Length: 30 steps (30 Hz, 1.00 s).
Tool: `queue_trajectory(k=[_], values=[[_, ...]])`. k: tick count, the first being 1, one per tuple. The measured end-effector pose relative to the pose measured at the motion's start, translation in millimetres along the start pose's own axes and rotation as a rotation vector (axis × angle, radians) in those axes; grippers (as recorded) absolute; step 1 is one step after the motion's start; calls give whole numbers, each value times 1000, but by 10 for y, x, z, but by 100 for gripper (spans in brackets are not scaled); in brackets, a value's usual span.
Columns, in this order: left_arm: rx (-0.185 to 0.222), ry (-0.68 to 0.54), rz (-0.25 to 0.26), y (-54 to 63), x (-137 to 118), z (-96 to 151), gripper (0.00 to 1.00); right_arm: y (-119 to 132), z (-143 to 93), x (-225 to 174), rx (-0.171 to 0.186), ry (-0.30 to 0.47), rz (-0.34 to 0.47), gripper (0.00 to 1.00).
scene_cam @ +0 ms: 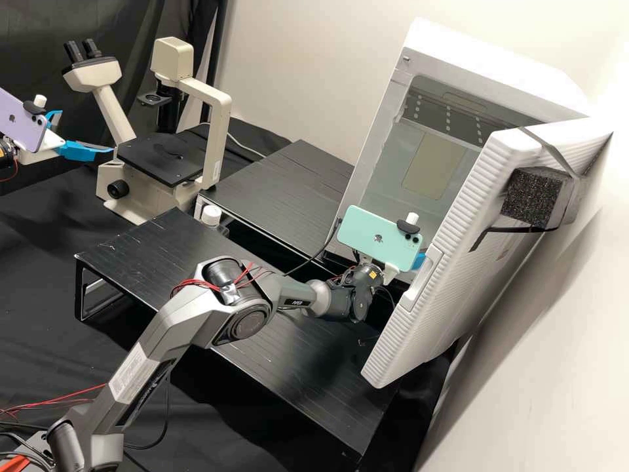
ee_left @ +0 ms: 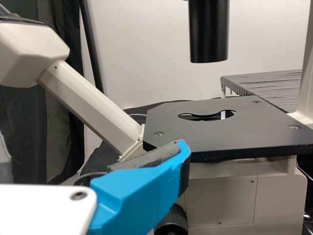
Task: Take out the petri dish and place it under the microscope.
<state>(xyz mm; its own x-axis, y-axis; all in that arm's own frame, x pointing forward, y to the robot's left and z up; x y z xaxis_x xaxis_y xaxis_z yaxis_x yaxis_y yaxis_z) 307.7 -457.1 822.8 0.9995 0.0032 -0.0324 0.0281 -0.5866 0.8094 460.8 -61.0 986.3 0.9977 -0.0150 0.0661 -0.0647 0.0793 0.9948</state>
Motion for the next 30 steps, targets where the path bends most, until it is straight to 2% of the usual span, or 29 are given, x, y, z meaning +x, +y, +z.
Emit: queue_trajectory(k=[24, 30], values=[[0, 0, 0, 0, 0, 0, 100, -5, 0, 0, 6, -1, 2, 0], [0, 0, 0, 0, 0, 0, 100, -61, 33, -26, 17, -11, -12, 0]])
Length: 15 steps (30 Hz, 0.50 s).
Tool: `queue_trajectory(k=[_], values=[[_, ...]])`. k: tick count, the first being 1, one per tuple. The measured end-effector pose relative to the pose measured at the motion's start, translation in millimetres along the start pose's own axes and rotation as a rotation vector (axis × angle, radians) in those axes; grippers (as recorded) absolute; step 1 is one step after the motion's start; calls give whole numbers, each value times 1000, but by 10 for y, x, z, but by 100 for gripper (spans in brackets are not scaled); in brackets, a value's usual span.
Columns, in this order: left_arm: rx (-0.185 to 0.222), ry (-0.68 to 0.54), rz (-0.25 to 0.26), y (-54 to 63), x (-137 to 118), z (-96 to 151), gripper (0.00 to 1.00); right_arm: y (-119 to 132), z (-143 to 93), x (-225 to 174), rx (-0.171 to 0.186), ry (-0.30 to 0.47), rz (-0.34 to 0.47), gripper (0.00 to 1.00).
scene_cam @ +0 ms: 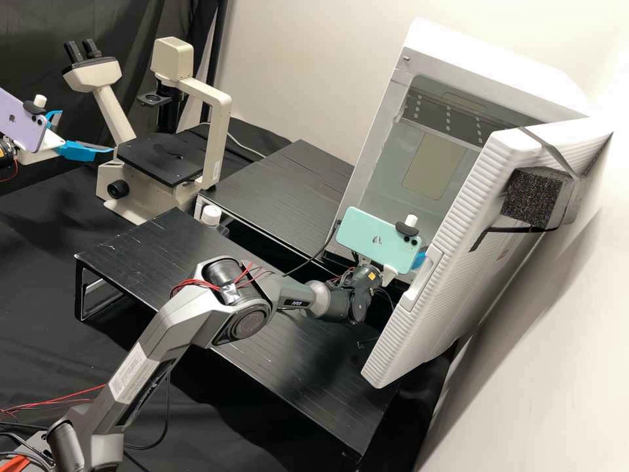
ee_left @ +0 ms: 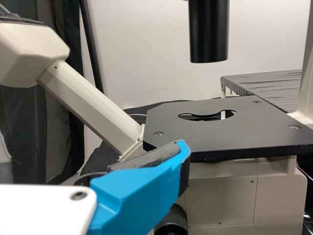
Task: Take out the petri dish and place it under the microscope.
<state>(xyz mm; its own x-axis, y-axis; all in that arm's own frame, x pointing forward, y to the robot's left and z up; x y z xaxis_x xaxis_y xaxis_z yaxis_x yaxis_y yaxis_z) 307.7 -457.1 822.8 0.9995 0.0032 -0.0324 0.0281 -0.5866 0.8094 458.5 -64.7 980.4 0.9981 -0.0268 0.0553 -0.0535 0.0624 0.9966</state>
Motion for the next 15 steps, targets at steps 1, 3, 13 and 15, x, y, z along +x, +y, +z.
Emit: queue_trajectory(k=[1, 3, 13, 15], values=[[0, 0, 0, 0, 0, 0, 100, 1, -10, -14, 1, 1, -1, 0], [0, 0, 0, 0, 0, 0, 100, -5, -20, -55, 4, 4, -3, 0], [0, 0, 0, 0, 0, 0, 100, 134, 46, -667, 41, -2, 32, 0], [0, 0, 0, 0, 0, 0, 100, 143, 47, -817, 51, 5, 42, 0]])
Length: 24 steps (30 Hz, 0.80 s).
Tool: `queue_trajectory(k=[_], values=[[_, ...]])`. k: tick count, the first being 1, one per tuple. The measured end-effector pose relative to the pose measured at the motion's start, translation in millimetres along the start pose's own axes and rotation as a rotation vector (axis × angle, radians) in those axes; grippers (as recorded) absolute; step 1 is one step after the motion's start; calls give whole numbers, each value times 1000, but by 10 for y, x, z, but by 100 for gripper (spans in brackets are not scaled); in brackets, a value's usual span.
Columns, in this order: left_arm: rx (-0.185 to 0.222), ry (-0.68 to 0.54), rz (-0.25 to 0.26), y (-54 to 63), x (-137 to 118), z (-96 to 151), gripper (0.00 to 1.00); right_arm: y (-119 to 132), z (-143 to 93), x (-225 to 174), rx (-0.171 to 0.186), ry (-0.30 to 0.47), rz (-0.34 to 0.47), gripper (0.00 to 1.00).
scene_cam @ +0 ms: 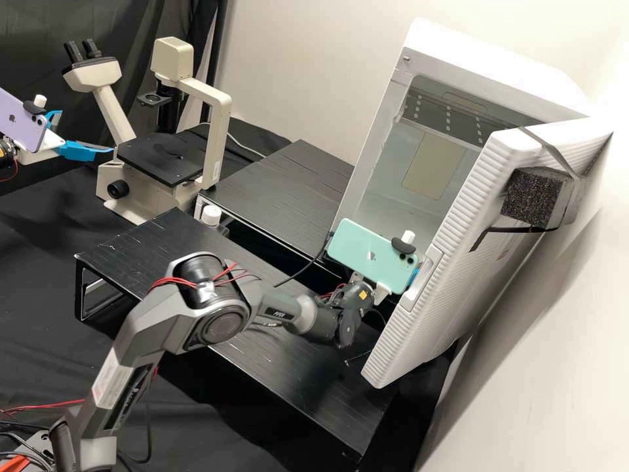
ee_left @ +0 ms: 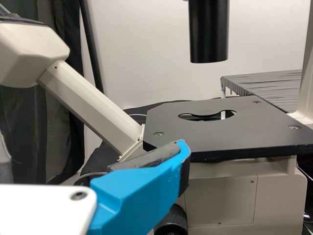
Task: Take out the petri dish and place it under the microscope.
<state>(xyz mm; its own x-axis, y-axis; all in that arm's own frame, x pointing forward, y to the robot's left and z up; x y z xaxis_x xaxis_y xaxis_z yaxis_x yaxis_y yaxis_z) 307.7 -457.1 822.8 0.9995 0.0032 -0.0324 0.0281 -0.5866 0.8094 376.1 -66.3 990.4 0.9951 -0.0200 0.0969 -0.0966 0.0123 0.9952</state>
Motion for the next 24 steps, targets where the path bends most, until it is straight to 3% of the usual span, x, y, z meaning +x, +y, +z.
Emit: queue_trajectory(k=[10, 12, 16, 24], values=[[0, 0, 0, 0, 0, 0, 100, -238, -313, -821, 80, 176, 27, 0], [0, 0, 0, 0, 0, 0, 100, -293, -433, -973, 78, 199, 20, 0], [0, 0, 0, 0, 0, 0, 100, -517, -777, -1275, 79, 266, -26, 0], [0, 0, 0, 0, 0, 0, 100, -974, -1482, -1610, 90, 538, -167, 0]])
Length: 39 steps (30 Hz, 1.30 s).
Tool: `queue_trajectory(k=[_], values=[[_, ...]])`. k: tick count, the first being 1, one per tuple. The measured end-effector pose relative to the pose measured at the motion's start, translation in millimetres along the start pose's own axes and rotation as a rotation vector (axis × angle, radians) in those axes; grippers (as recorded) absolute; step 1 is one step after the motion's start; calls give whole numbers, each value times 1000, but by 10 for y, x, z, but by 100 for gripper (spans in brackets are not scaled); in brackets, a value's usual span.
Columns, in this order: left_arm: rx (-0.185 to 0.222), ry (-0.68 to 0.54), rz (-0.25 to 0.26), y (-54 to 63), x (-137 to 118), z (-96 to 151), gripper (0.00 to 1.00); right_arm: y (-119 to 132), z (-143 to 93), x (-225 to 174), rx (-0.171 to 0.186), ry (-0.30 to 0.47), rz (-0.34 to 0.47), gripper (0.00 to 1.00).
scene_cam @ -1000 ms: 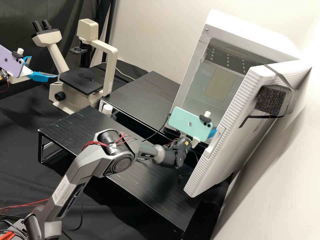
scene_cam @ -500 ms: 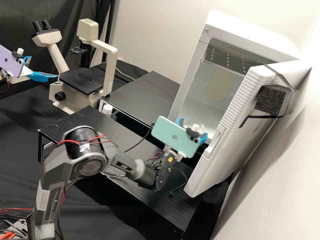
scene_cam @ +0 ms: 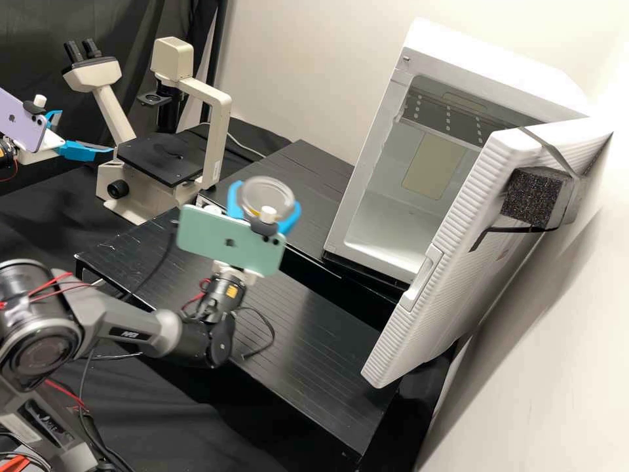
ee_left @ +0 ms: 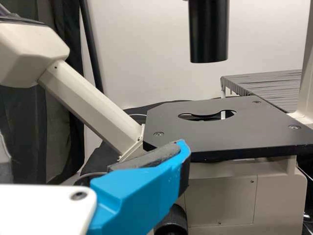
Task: Take out the petri dish and place it under the microscope.
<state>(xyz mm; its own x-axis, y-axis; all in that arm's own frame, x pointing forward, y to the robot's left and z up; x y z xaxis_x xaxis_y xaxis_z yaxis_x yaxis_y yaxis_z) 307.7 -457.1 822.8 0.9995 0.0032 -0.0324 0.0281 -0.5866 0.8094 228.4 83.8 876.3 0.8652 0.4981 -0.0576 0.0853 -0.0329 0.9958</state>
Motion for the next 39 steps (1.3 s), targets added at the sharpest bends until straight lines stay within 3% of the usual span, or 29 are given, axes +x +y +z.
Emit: queue_trajectory(k=[5, 13, 18, 22, 35, 39], values=[[0, 0, 0, 0, 0, 0, 100, -310, -317, 167, -12, 110, -56, 0], [0, 0, 0, 0, 0, 0, 100, -752, -569, 618, -43, 106, -114, 0], [0, 0, 0, 0, 0, 0, 100, -1031, -586, 929, -31, 59, -170, 0], [0, 0, 0, 0, 0, 0, 100, -1233, -584, 1158, 0, 39, -206, 0], [0, 0, 0, 0, 0, 0, 100, -1659, -410, 1721, -61, -46, -264, 0], [0, 0, 0, 0, 0, 0, 100, -1804, -381, 1858, -59, -70, -287, 0]])
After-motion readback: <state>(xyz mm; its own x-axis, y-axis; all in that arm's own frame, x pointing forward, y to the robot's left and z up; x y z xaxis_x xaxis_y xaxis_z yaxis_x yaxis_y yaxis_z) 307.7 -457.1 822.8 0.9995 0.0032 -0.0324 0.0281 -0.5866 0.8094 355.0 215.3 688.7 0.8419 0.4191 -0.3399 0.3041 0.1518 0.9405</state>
